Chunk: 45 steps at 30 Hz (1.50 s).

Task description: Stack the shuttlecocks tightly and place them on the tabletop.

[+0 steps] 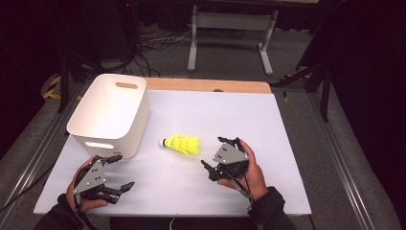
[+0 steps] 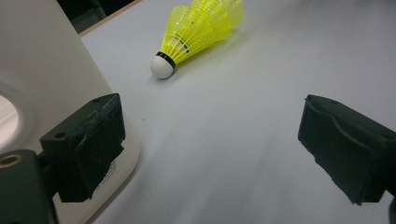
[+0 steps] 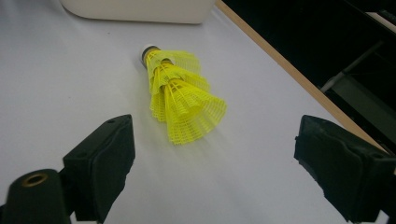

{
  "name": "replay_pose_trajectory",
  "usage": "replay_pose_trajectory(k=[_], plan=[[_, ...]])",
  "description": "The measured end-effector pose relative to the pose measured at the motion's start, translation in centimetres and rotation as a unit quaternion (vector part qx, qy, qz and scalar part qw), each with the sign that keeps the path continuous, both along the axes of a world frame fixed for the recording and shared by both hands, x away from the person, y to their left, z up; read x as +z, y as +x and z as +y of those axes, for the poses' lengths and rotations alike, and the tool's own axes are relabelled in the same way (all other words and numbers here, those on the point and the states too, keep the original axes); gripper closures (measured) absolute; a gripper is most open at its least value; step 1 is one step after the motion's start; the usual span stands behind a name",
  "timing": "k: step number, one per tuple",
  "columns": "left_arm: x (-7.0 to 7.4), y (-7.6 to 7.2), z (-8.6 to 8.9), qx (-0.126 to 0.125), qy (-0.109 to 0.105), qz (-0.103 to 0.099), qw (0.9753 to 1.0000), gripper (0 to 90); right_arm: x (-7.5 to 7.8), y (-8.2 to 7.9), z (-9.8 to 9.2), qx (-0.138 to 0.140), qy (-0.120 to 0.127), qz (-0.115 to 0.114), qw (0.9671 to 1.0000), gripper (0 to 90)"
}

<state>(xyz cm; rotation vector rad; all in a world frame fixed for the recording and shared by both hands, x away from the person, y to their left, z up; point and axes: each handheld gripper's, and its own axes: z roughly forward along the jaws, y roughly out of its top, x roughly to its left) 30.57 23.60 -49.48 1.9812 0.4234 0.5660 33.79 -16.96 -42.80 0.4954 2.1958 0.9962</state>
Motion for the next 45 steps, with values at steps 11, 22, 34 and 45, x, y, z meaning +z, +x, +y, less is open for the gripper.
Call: replay_pose_trajectory(k=[11,22,34,45], plan=[[0.0,0.0,-0.1,0.001,0.001,-0.001,1.0,8.0,-1.2,-0.5,-2.8,-0.016,0.022,0.016,0.9995,12.8],[0.0,0.0,-0.1,0.004,0.0,-0.004,1.0,8.1,-2.7,-1.4,-4.9,-0.014,0.045,0.019,0.9987,11.9],[0.1,-0.1,-0.1,0.009,-0.002,-0.008,0.9999,8.7,-4.6,-2.1,-6.7,-0.012,0.061,0.03,0.9976,10.4],[0.1,-0.2,-0.3,0.007,-0.006,-0.008,0.9999,8.7,-5.1,-2.4,-7.0,-0.027,0.081,0.03,0.9959,8.1]])
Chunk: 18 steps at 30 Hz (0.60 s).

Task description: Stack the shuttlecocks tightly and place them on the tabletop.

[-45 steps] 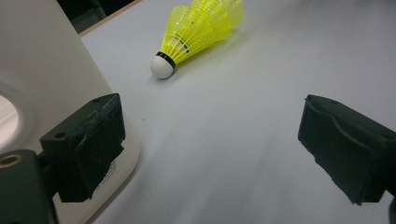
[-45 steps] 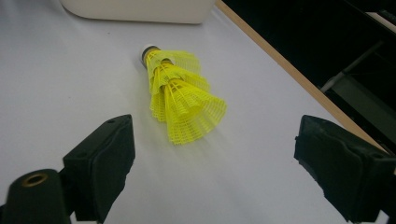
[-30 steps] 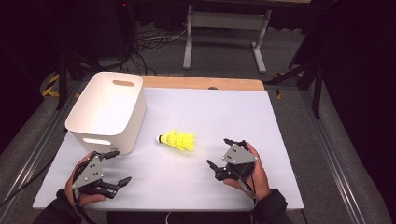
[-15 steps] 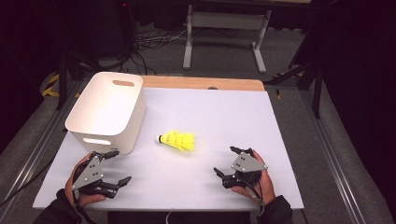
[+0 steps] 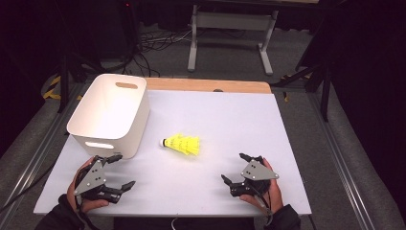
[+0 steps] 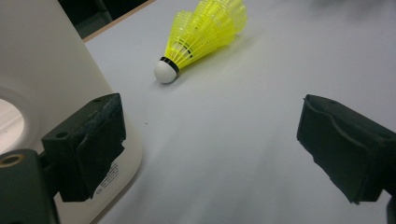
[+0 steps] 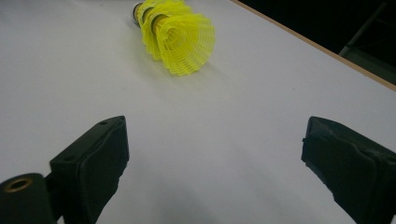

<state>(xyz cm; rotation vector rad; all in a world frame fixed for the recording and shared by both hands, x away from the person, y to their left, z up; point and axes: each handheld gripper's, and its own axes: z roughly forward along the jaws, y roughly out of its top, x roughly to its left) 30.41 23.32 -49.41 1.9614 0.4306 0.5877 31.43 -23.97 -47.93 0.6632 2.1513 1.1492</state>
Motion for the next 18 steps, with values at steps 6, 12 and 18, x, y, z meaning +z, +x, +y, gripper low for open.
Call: replay_pose_trajectory(k=[6,12,18], plan=[[-0.1,0.1,0.0,0.0,0.002,0.005,1.0,8.1,-0.1,0.2,0.2,-0.006,0.0,0.002,1.0,7.5],[-0.1,0.2,0.2,0.001,-0.004,0.007,1.0,7.0,0.0,0.6,0.3,-0.009,0.003,0.004,0.9999,7.3],[-0.2,0.2,0.3,-0.002,-0.003,0.009,1.0,7.0,0.3,1.1,1.1,-0.006,0.006,0.013,0.9999,8.0]])
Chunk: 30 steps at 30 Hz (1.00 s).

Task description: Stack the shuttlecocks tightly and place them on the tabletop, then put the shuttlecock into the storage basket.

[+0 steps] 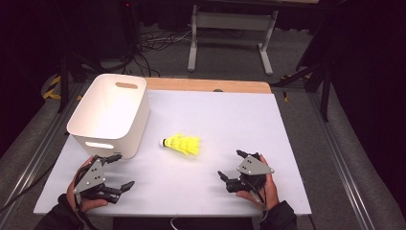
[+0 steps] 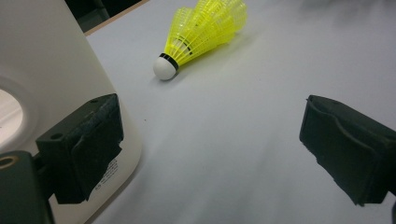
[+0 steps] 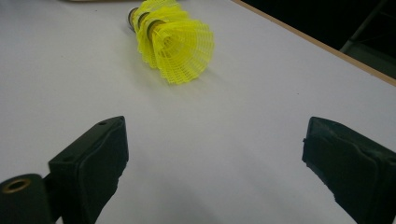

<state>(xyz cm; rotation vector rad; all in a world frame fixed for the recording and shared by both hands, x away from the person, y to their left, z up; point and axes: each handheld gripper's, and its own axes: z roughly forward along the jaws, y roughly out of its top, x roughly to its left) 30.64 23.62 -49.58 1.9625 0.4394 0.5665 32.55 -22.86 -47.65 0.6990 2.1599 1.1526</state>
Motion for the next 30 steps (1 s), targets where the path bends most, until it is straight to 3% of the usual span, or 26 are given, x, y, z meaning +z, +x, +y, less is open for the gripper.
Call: replay_pose_trajectory(k=[13,25,30], plan=[[-0.1,-0.4,0.4,0.006,0.004,0.004,1.0,7.1,0.1,1.2,2.2,0.038,0.005,0.043,0.9983,12.5],[-0.3,-0.7,0.5,0.008,0.006,0.007,0.9999,7.2,0.4,2.1,4.1,0.075,0.014,0.059,0.9954,18.4],[-0.3,-0.9,0.6,0.011,0.006,0.01,0.9999,7.2,0.2,3.4,5.6,0.087,0.014,0.083,0.9926,20.3]])
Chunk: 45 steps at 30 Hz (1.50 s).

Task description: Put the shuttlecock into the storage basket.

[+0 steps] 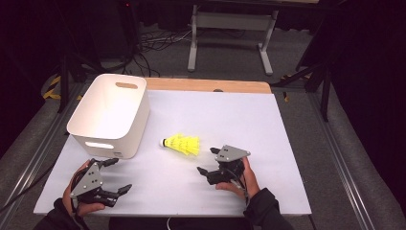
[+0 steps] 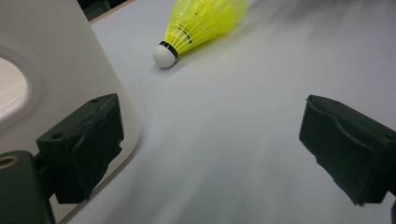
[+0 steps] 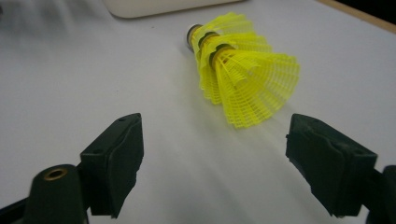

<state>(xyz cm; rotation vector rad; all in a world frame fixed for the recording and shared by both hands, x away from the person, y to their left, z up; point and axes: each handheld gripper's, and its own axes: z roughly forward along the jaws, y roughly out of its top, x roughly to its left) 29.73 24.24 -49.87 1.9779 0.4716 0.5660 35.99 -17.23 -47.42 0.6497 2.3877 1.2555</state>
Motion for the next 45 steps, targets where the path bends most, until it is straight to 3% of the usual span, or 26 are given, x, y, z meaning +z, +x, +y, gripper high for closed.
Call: replay_pose_trajectory(k=[6,9,16,22,25,26,27,28,31,34,39,45], plan=[[0.0,0.1,-0.2,-0.001,0.002,0.001,1.0,7.1,-0.5,1.3,2.5,0.011,-0.016,0.019,0.9996,23.5],[0.0,0.2,-0.3,-0.005,0.003,0.001,1.0,7.0,-0.9,2.2,4.0,0.003,-0.009,0.041,0.9991,22.8],[0.1,0.1,-0.4,-0.011,0.003,0.0,0.9999,7.1,-1.0,3.2,6.4,-0.009,-0.002,0.057,0.9983,25.8],[0.0,0.1,-0.5,-0.013,0.0,0.001,0.9999,7.1,-1.3,4.7,7.9,-0.03,-0.013,0.069,0.9971,31.3],[0.0,0.1,-0.5,-0.014,0.0,0.004,0.9999,7.1,-1.2,5.9,8.4,-0.046,-0.004,0.073,0.9962,42.9],[0.0,0.1,-0.5,-0.014,-0.001,0.004,0.9999,7.1,-1.2,5.9,8.4,-0.046,-0.004,0.073,0.9962,42.9],[0.0,0.1,-0.5,-0.014,-0.001,0.004,0.9999,7.2,-1.3,6.4,8.6,-0.054,-0.003,0.075,0.9957,52.9],[0.0,0.1,-0.5,-0.015,-0.001,0.004,0.9999,7.2,-1.3,6.4,8.6,-0.054,-0.003,0.075,0.9957,52.9],[0.0,0.1,-0.6,-0.018,-0.001,0.006,0.9998,8.0,-1.5,7.2,8.8,-0.072,0.001,0.07,0.9949,65.5],[0.0,0.1,-0.5,-0.018,-0.003,0.007,0.9998,8.1,-1.5,7.6,8.9,-0.071,-0.003,0.059,0.9957,77.5],[0.0,0.2,-0.6,-0.016,0.0,0.009,0.9998,7.8,-1.5,7.7,9.3,-0.062,-0.015,0.042,0.9971,82.2],[-0.1,0.2,-0.6,-0.013,0.001,0.012,0.9998,7.7,-0.9,7.4,8.6,-0.055,0.005,0.044,0.9975,87.1]])
